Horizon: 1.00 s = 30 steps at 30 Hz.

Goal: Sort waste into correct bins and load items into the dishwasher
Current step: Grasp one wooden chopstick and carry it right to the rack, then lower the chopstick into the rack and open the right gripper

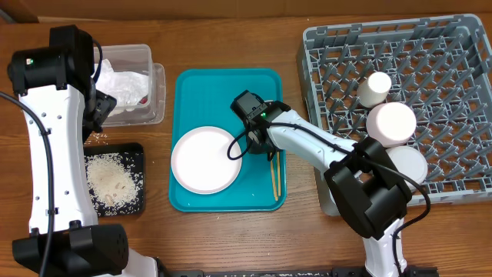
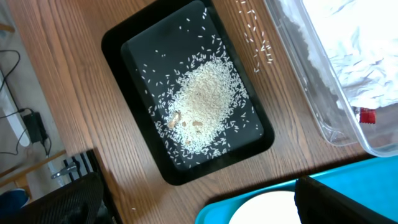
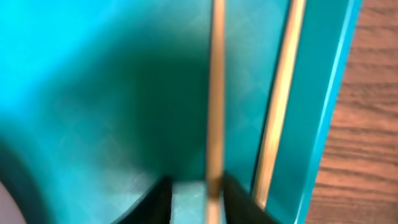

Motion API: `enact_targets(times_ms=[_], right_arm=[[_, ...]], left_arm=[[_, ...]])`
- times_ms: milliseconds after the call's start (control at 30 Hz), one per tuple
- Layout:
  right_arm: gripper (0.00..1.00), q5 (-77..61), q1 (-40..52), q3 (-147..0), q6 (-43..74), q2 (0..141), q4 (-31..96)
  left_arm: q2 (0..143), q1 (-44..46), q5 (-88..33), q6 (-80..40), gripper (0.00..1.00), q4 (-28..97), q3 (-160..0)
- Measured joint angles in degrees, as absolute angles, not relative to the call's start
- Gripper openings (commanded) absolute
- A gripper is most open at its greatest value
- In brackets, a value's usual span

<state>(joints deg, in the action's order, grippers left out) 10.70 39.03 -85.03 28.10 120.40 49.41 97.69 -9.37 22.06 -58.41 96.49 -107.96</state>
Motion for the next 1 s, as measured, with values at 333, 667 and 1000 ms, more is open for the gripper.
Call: enact_targets(times_ms=[333, 667, 1000], right_arm=[[0.04, 10.8, 39.0, -88.3, 28.5, 120.9, 54.7], [0.04, 20.3, 36.1, -109.1, 28.5, 121.3, 71.4], [0.04, 12.3, 16.1, -121.1, 14.1, 121.2, 75.8]], left_arm=[[97.7, -9.4, 22.1, -58.4, 1.00, 96.5, -108.0], [97.7, -9.4, 22.0, -58.4, 1.00, 96.5, -108.0], [97.7, -9.4, 22.1, -58.4, 1.00, 96.5, -108.0]])
